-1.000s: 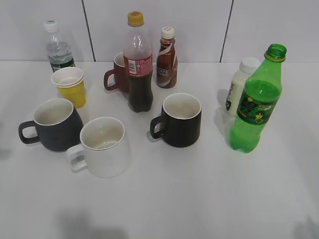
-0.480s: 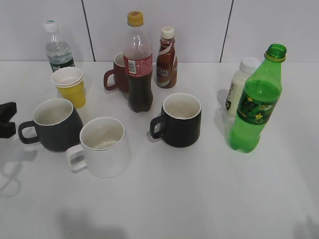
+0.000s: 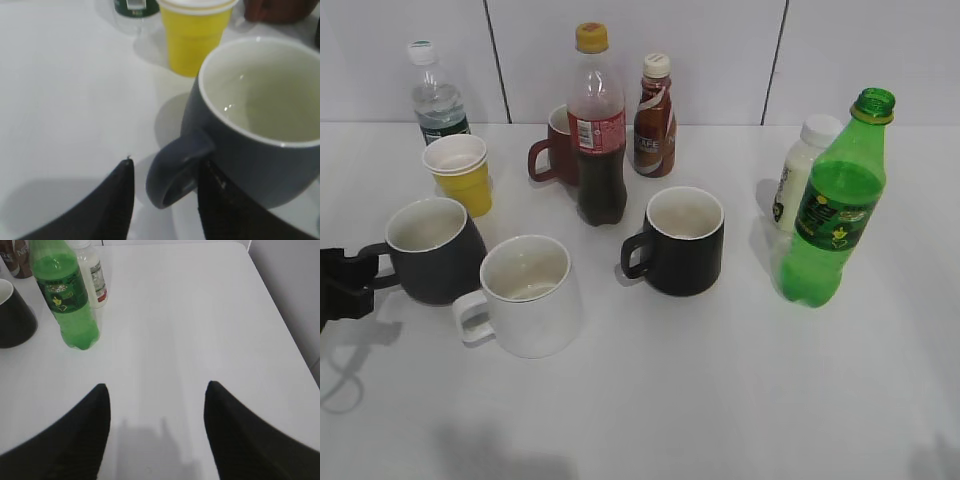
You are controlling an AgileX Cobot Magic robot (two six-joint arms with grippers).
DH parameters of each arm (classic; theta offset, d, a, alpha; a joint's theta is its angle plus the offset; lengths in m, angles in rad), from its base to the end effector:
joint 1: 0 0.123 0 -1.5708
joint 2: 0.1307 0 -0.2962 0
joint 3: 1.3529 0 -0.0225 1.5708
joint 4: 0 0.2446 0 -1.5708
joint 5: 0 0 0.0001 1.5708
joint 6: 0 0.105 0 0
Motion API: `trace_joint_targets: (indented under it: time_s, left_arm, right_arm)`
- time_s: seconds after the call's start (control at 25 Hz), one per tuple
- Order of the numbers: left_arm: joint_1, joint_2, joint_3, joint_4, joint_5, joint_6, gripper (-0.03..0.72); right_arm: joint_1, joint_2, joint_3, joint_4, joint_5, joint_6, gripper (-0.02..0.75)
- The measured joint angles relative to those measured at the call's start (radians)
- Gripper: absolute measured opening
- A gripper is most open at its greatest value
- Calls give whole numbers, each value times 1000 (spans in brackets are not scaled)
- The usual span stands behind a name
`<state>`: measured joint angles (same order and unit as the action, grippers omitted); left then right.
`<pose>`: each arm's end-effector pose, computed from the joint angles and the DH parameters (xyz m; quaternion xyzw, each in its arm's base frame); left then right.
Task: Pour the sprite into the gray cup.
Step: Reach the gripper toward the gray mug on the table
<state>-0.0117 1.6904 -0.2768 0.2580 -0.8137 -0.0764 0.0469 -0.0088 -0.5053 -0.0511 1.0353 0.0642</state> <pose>0.2431 -0.0223 0.1259 0.0957 0.8597 -0.0581 0.4984 -0.0096 -0.0051 0.2718 0.0081 0.8425 0.0044 0.5387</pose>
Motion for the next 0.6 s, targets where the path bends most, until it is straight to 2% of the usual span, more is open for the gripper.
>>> trace_joint_targets:
  time_s: [0.24, 0.48, 0.6]
  left_arm:
    - [0, 60, 0, -9, -49, 19, 332]
    - [0, 162, 0, -152, -194, 29, 332]
    - [0, 235, -1, -167, -302, 29, 332]
  right_arm:
    - [0, 0, 0, 0, 0, 0, 447]
    - [0, 0, 0, 0, 0, 0, 447]
    - [0, 0, 0, 0, 0, 0, 447]
